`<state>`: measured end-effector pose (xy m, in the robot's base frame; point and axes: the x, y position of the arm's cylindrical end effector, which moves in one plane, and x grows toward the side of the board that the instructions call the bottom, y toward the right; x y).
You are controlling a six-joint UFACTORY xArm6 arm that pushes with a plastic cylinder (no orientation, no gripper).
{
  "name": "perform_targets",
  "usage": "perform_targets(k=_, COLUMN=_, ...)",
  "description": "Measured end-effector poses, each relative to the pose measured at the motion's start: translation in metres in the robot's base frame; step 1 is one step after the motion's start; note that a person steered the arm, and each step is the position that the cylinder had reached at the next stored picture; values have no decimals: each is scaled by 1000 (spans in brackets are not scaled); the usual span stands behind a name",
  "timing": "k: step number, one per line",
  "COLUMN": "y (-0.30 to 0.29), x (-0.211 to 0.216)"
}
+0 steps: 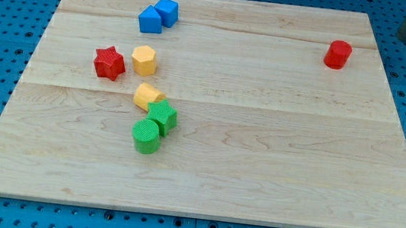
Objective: Separate the green blocks
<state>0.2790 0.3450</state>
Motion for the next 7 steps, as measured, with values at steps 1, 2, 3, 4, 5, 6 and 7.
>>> perform_targets(k=1, y=-13, x=63)
perform_targets(k=2, y=-24, x=81)
perform_targets(k=3, y=-98, x=128)
perform_targets(k=4, y=-222, x=182)
perform_targets(k=5, y=-353, x=220)
perform_targets(k=6, y=-444, x=230)
perform_targets(k=7, y=-447, x=217)
